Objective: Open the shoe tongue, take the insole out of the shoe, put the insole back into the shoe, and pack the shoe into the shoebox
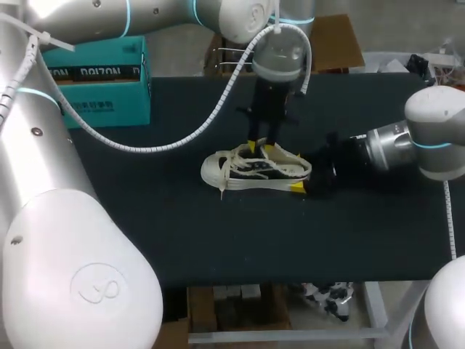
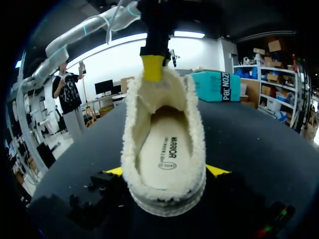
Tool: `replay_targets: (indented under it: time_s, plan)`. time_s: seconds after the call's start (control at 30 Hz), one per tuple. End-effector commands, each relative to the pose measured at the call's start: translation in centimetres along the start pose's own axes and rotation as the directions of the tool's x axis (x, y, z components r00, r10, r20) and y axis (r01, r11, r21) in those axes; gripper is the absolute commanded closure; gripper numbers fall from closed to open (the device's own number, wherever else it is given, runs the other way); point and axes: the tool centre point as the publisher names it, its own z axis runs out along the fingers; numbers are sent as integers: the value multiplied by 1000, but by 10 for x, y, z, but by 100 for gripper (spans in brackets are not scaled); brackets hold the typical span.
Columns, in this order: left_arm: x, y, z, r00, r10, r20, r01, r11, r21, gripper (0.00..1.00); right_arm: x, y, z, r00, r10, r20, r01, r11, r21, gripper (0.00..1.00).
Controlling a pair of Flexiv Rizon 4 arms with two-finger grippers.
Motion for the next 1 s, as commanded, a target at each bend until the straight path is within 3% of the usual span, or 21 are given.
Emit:
replay_targets:
  time_s: [0.03,0.17,0.27,0.57,1.0]
  plan:
    - [2,-5,0,1000,-1,-8,1,1000,5,100,-2,-6,3,1000,-1,-2,1,1000,-4,100]
    - [-5,0,-6,999,10,-53,-7,999,48,100,-2,-6,3,1000,-1,-2,1,1000,-4,100]
    - [-17,7,-13,991,16,-131,-2,994,106,100,-2,-6,3,1000,-1,-2,1,1000,-4,100]
    - [-67,28,-10,932,8,-361,90,963,253,100,-2,-6,3,1000,-1,-2,1,1000,-4,100]
    - [-106,19,25,875,-49,-481,174,960,218,100,-2,-6,3,1000,-1,-2,1,1000,-4,100]
